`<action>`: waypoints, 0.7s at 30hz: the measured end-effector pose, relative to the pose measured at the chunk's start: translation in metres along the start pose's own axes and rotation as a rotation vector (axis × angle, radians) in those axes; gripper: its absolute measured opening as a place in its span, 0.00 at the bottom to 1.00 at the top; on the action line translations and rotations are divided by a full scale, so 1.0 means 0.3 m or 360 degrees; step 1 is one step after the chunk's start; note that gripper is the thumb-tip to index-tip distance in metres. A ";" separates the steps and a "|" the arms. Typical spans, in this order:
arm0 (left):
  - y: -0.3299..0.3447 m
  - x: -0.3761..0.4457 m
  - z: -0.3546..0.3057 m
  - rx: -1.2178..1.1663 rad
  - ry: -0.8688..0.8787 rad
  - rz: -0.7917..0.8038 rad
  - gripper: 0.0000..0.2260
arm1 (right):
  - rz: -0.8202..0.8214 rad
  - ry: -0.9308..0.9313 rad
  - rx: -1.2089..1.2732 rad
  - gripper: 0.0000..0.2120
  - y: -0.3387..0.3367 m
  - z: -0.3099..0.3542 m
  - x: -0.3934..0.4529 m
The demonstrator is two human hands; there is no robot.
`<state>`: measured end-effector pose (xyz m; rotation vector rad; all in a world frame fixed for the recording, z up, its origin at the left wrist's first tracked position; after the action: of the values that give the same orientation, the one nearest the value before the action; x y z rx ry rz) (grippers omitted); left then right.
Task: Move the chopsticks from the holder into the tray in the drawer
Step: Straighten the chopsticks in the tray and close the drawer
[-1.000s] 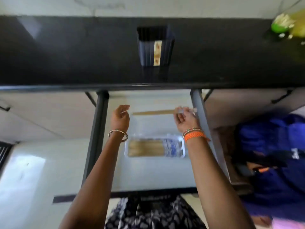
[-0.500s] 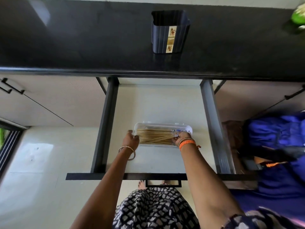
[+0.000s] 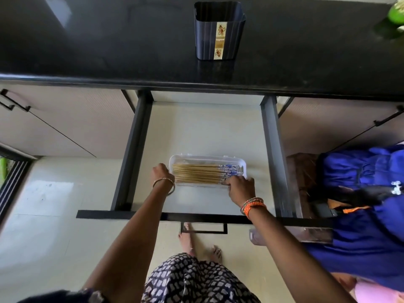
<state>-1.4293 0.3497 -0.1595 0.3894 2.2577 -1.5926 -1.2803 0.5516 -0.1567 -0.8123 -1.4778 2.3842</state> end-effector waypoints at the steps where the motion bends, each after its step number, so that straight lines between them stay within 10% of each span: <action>1: 0.009 -0.007 0.010 0.0079 -0.0006 0.0055 0.05 | -0.0022 -0.0018 -0.0016 0.19 -0.001 -0.004 -0.007; 7: 0.006 -0.071 0.033 0.0207 0.0071 0.0187 0.11 | 0.0112 -0.0022 0.0198 0.13 -0.067 0.021 -0.071; 14: -0.025 -0.494 -0.042 0.0276 0.1229 0.0478 0.12 | 0.0090 -0.0522 -0.0146 0.07 -0.109 0.103 -0.409; 21: -0.021 -0.455 -0.081 0.0349 0.1204 0.0098 0.13 | -0.0074 -0.0526 -0.0308 0.09 -0.130 0.112 -0.344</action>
<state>-1.3119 0.3673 -0.0876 1.2918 2.5243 -1.8800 -1.2181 0.4975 -0.0762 -0.4258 -1.8521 2.4562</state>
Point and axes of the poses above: each hand's wrist, its own x-axis towards the middle knuckle, its own y-axis out of the palm, z = x × y, the point moved 7 cm from there along x, towards the middle knuckle, and after that the axes turned 8 degrees about x, right-handed, at the moved point
